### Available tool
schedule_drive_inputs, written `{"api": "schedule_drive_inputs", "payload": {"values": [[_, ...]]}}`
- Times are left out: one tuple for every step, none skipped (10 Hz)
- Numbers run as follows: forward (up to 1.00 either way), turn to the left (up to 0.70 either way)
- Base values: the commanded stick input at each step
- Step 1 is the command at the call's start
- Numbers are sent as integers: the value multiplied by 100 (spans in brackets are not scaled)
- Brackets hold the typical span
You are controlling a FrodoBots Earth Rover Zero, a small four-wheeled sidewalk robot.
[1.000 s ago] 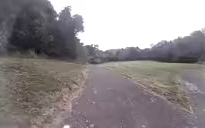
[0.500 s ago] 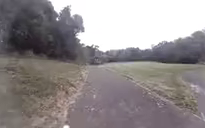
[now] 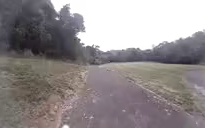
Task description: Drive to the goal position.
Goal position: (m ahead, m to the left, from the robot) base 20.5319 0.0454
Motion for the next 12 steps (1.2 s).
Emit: {"api": "schedule_drive_inputs", "payload": {"values": [[45, 0], [45, 0], [45, 0], [45, 0], [45, 0], [45, 0], [45, 0], [45, 0], [45, 0], [45, 0], [45, 0], [45, 0]]}}
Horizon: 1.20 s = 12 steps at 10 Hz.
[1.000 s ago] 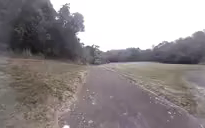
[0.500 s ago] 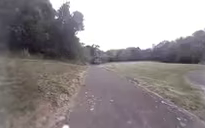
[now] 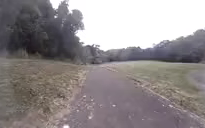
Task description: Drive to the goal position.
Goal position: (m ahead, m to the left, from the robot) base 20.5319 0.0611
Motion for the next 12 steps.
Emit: {"api": "schedule_drive_inputs", "payload": {"values": [[45, 0], [45, 0], [45, 0], [45, 0], [45, 0], [45, 0], [45, 0], [45, 0], [45, 0], [45, 0], [45, 0], [45, 0]]}}
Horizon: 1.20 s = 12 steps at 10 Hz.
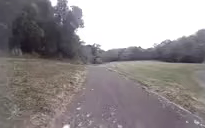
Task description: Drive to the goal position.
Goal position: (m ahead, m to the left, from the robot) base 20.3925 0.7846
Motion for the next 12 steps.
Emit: {"api": "schedule_drive_inputs", "payload": {"values": [[45, 0], [45, 0], [45, 0], [45, 0], [45, 0], [45, 0], [45, 0], [45, 0], [45, 0], [45, 0], [45, 0], [45, 0]]}}
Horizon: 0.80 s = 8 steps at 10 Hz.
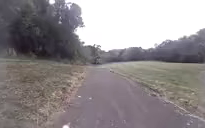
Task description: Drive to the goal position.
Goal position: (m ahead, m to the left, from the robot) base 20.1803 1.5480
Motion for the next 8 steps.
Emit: {"api": "schedule_drive_inputs", "payload": {"values": [[45, 0], [45, 0], [45, 0], [45, 0], [45, 0], [45, 0], [45, 0], [45, 0]]}}
